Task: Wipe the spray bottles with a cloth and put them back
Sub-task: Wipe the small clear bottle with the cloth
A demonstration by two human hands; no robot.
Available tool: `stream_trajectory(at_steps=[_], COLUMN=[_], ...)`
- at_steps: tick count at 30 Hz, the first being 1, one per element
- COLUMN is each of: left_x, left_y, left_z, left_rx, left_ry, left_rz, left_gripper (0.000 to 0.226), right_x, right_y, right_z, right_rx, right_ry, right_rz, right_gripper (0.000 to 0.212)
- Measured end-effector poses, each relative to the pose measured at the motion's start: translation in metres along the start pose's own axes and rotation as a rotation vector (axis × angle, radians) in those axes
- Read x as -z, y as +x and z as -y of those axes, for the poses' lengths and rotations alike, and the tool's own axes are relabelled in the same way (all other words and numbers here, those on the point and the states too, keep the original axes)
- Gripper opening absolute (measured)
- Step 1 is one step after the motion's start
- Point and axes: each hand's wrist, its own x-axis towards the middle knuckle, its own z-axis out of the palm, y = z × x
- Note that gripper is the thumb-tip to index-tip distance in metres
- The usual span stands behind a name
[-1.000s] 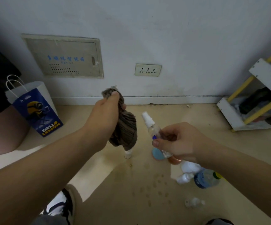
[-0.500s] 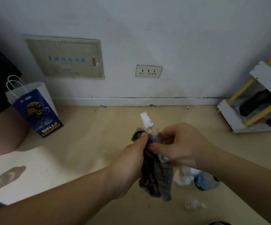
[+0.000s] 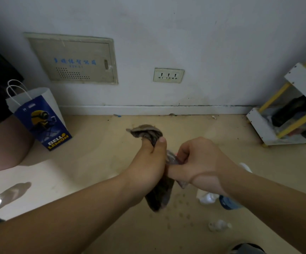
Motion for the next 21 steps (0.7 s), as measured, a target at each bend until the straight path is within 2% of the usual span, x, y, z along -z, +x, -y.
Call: stream_trajectory(at_steps=[3, 6, 8, 13, 21], left_x=[0.001, 0.007, 0.012, 0.025, 0.008], left_y=[0.0, 0.002, 0.005, 0.013, 0.001], left_z=[0.0, -0.004, 0.0, 0.002, -0.005], left_rx=[0.231, 0.293, 0.298, 0.328, 0.242], left_ry=[-0.333, -0.565, -0.592, -0.553, -0.592], left_rz=[0.039, 0.16, 0.155, 0.054, 0.14], left_gripper=[0.064, 0.063, 0.06, 0.06, 0.057], right_x=[0.002, 0.013, 0.019, 0.017, 0.01], right_y=[-0.002, -0.005, -0.008, -0.007, 0.0], right_z=[-0.002, 0.0, 0.002, -0.004, -0.016], right_rx=[0.028, 0.09, 0.132, 0.182, 0.174], right_ry=[0.122, 0.285, 0.364, 0.3, 0.338], right_rz=[-0.028, 0.005, 0.053, 0.155, 0.171], right_gripper=[0.041, 0.035, 0.033, 0.031, 0.033])
